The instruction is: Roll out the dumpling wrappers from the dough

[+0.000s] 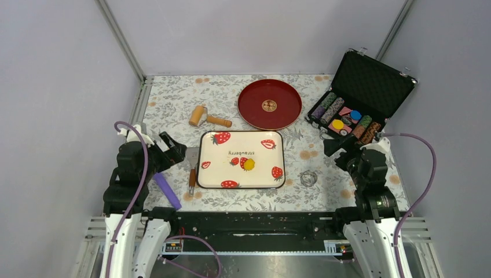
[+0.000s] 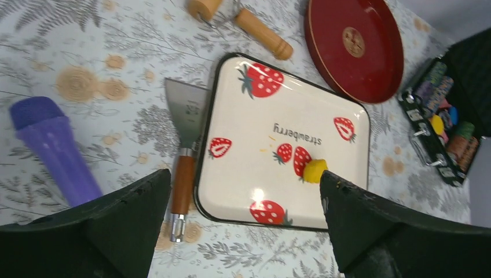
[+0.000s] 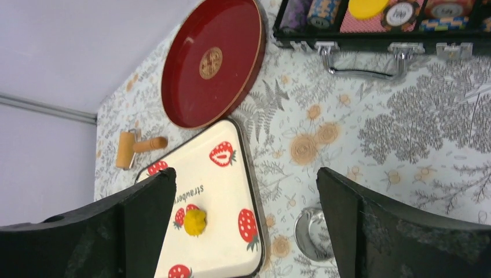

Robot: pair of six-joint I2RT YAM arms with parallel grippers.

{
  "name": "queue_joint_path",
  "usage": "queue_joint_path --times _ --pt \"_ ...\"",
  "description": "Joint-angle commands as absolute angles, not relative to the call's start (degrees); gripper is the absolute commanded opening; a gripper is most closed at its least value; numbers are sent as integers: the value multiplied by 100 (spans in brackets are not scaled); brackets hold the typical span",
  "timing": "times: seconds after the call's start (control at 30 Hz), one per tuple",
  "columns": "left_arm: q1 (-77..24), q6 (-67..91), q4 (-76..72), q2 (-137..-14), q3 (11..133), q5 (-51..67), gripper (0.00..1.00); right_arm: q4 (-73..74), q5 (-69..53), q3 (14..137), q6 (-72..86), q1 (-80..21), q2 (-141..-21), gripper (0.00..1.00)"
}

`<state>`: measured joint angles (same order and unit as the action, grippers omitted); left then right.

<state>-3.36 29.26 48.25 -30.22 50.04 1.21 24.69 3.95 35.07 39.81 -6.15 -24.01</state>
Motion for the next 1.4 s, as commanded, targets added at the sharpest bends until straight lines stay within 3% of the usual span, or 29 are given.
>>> queue_joint_path --times 0.0,0.27,0.53,0.73,0.87,1.37 --pt "-324 3231 4768 -2985 4934 1065 99 3154 14 3556 4153 -602 -2508 98" --pt "-325 3377 4860 -3422 4582 1751 99 4412 -1119 4202 3324 -598 -3836 98" --pt "-324 3017 4945 -4073 5148 2506 99 4261 -1905 3955 2878 -600 -3838 99" --pt "-325 2029 5398 -4302 5860 1827 99 4548 -1987 4076 2604 -611 -4149 99" --pt "-325 1556 5208 -4140 5642 1144 99 4548 -2251 4192 2606 -734 -4529 99" --pt "-343 2114 4203 -3346 4740 188 99 4720 -362 5383 3363 -3667 -6340 99"
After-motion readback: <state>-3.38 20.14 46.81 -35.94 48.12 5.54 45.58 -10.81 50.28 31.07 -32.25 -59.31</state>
